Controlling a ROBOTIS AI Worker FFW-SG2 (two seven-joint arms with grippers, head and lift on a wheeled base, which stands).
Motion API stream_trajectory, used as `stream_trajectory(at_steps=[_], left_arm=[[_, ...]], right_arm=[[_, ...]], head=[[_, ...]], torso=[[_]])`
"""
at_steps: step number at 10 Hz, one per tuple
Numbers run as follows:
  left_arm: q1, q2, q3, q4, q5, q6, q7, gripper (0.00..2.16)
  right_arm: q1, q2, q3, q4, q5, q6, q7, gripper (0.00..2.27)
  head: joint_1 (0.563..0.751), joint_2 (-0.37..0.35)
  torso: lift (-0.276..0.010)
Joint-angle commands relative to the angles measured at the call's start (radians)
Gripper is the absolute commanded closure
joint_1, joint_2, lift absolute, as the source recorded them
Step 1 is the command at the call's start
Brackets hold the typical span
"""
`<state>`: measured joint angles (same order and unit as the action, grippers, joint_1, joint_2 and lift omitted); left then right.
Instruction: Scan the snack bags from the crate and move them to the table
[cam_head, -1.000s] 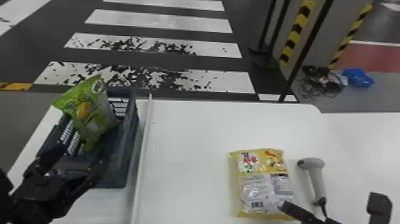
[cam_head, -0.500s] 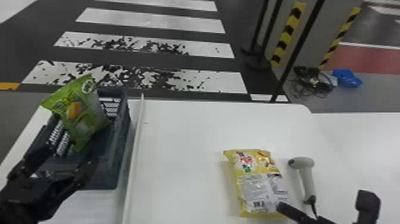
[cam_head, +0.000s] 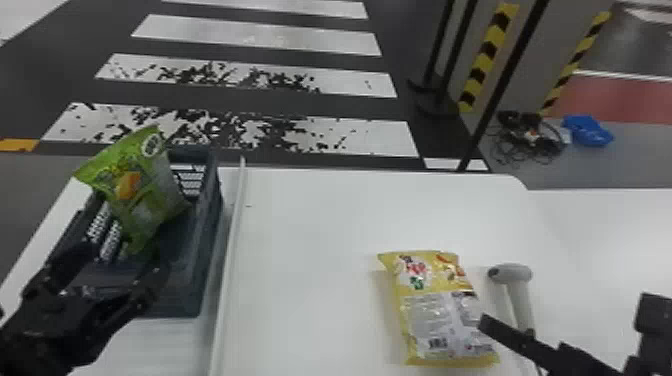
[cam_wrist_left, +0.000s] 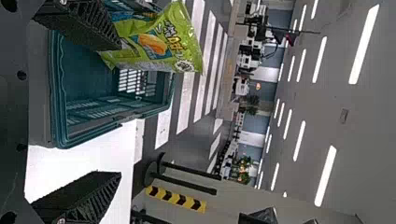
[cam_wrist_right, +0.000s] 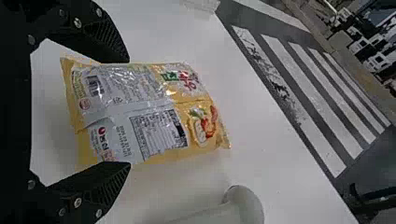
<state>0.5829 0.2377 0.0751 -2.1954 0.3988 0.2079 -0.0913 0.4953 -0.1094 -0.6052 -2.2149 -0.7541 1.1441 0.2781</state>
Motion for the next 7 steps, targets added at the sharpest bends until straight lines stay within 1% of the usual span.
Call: stream_trajectory(at_steps=[1, 2, 3, 5, 6, 7], left_arm=[[0.0, 0.0, 0.0, 0.0, 0.0, 0.0, 0.001, 0.03], [0.0, 0.0, 0.0, 0.003, 0.0, 0.0, 0.001, 0.03], [0.0, 0.0, 0.0, 0.008, 0.0, 0.0, -0.001, 0.03], [0.0, 0.0, 0.002, 0.017, 0.0, -0.003, -0.001, 0.03], [0.0, 0.0, 0.002, 0.02, 0.0, -0.003, -0.001, 0.03], [0.0, 0.0, 0.002, 0.02, 0.0, -0.003, -0.002, 0.03]], right_arm=[[0.0, -0.004, 0.022, -0.034, 0.042, -0.028, 0.024, 0.78], [-0.003, -0.006, 0.053, -0.037, 0.085, -0.065, 0.053, 1.6], [-0.004, -0.012, 0.087, -0.035, 0.136, -0.12, 0.081, 2.22], [-0.004, -0.024, 0.168, 0.003, 0.254, -0.335, 0.135, 2.25], [-0.014, -0.049, 0.217, 0.044, 0.32, -0.427, 0.151, 2.24], [-0.034, -0.05, 0.252, 0.092, 0.374, -0.482, 0.179, 2.24]], head=[[0.695, -0.135], [0.695, -0.128], [0.695, -0.118], [0.695, -0.102], [0.695, -0.095], [0.695, -0.091]], torso=[[-0.095], [-0.095], [-0.095], [-0.095], [-0.095], [-0.095]])
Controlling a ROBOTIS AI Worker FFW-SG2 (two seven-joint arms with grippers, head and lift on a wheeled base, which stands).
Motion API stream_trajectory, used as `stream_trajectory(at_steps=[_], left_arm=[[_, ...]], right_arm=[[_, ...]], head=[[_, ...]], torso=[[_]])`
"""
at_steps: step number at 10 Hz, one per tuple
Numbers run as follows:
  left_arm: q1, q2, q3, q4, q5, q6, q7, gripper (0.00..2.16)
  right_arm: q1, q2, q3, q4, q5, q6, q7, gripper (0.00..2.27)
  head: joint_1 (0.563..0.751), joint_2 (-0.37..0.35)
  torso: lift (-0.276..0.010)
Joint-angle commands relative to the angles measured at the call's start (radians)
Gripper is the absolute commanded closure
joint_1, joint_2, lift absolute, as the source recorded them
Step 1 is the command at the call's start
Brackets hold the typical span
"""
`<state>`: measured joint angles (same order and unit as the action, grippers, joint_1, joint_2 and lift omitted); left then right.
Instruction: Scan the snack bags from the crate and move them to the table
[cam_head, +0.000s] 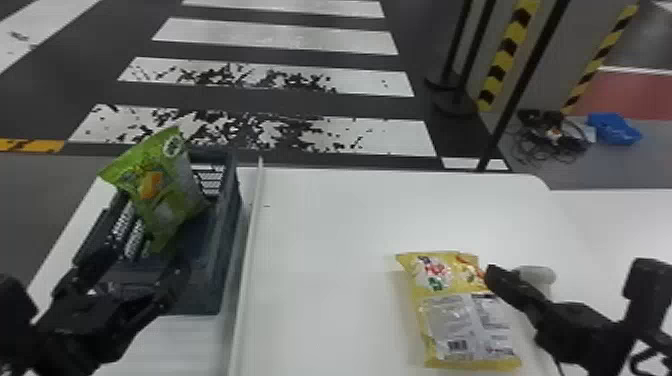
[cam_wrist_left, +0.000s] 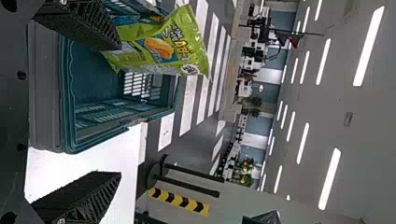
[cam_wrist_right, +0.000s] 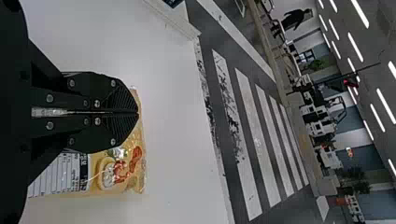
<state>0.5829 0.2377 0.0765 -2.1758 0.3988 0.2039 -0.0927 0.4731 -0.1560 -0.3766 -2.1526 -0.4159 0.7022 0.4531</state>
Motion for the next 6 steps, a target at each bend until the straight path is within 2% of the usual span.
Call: stream_trajectory(at_steps=[1, 6], left_arm=[[0.0, 0.0, 0.0, 0.001, 0.0, -0.002, 0.001, 0.03], [0.005, 0.008, 0.002, -0.004, 0.0, -0.002, -0.001, 0.03]], right_arm=[[-0.016, -0.005, 0.051, 0.073, 0.063, -0.105, 0.016, 2.24], [0.01, -0.005, 0.127, 0.204, 0.105, -0.341, 0.029, 2.24]], head=[[0.695, -0.082], [0.695, -0.052]], torso=[[-0.095], [-0.095]])
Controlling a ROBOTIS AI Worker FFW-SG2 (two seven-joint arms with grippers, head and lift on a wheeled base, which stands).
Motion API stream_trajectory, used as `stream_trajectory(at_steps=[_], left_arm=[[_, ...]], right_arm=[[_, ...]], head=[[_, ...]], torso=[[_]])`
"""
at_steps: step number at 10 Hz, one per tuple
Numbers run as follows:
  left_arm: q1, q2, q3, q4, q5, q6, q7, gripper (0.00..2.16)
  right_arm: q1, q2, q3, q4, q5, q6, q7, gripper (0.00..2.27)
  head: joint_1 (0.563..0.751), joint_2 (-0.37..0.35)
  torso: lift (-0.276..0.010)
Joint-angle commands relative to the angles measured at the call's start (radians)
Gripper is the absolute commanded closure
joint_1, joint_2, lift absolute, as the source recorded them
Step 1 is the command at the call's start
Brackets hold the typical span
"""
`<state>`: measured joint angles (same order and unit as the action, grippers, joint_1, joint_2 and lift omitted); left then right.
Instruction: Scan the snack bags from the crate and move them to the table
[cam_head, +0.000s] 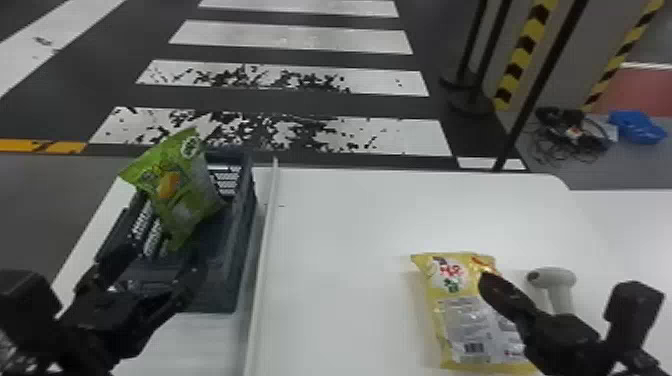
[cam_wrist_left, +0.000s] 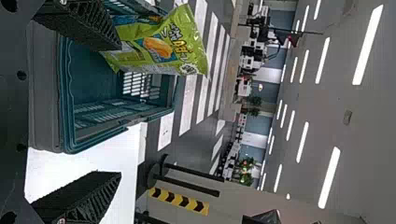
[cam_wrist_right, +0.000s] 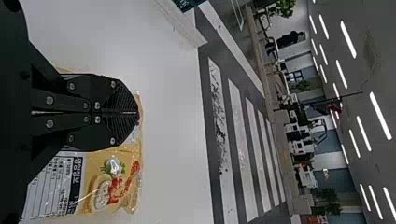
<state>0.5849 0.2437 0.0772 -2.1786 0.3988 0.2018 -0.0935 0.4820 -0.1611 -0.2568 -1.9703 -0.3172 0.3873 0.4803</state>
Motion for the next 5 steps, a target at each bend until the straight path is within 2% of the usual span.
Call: stream_trajectory(at_steps=[1, 5], left_arm=[[0.004, 0.003, 0.006, -0.001, 0.0, 0.0, -0.003, 0.03], [0.003, 0.008, 0.012, -0.001, 0.005, 0.0, -0.006, 0.03]], right_arm=[[0.0, -0.002, 0.017, 0.065, 0.009, -0.075, 0.001, 2.24], [-0.022, -0.002, 0.047, 0.194, 0.035, -0.189, 0.001, 2.24]], head=[[0.695, -0.049], [0.695, -0.039]], torso=[[-0.095], [-0.095]])
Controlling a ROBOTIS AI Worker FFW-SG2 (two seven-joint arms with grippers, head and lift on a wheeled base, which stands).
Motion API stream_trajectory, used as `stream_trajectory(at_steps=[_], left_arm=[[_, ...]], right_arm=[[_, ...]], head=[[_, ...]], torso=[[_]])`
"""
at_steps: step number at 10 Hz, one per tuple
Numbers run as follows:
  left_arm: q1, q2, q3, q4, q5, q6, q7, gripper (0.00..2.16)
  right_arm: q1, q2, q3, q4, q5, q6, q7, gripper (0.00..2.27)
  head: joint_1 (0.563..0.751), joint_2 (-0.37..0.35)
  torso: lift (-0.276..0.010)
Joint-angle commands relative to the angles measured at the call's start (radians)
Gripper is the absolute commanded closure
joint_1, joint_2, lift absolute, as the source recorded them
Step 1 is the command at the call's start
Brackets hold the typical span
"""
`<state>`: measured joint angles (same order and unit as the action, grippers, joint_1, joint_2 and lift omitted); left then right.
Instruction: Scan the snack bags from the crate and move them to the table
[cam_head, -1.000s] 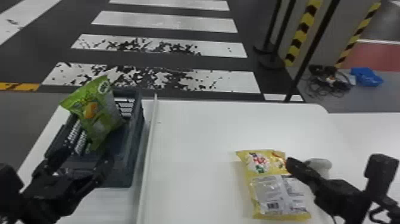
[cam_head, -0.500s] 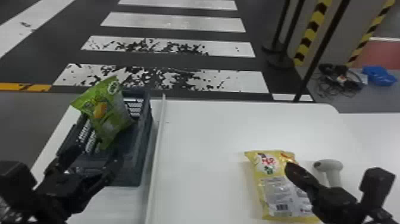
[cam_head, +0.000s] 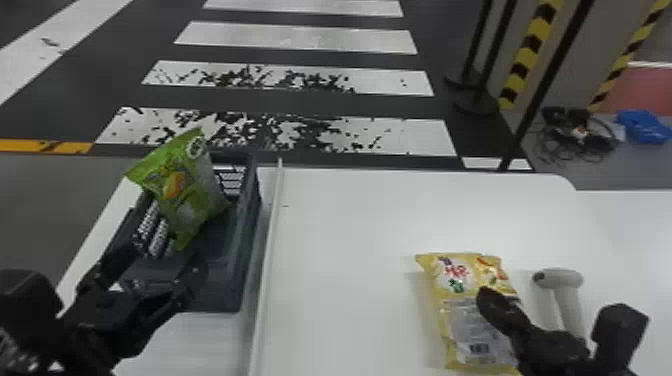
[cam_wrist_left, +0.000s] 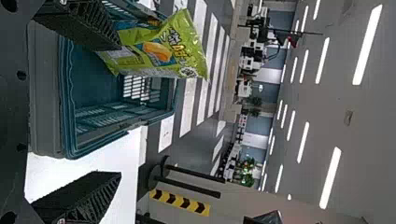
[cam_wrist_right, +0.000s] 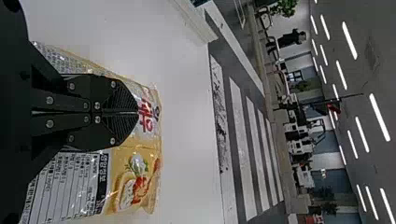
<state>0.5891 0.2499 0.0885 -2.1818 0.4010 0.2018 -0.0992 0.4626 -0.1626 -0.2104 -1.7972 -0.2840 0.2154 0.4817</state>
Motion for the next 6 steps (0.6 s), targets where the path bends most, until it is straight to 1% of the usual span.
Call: stream_trajectory(at_steps=[1, 6], left_arm=[[-0.002, 0.003, 0.001, 0.002, 0.002, 0.0, 0.0, 0.03], [-0.003, 0.002, 0.001, 0.004, 0.004, 0.0, -0.005, 0.03]], right_arm=[[-0.013, 0.0, 0.009, 0.048, 0.005, -0.035, 0.0, 2.24], [-0.041, 0.005, 0.042, 0.16, 0.009, -0.099, 0.0, 2.24]], head=[[0.695, -0.04], [0.695, -0.038]], torso=[[-0.095], [-0.095]])
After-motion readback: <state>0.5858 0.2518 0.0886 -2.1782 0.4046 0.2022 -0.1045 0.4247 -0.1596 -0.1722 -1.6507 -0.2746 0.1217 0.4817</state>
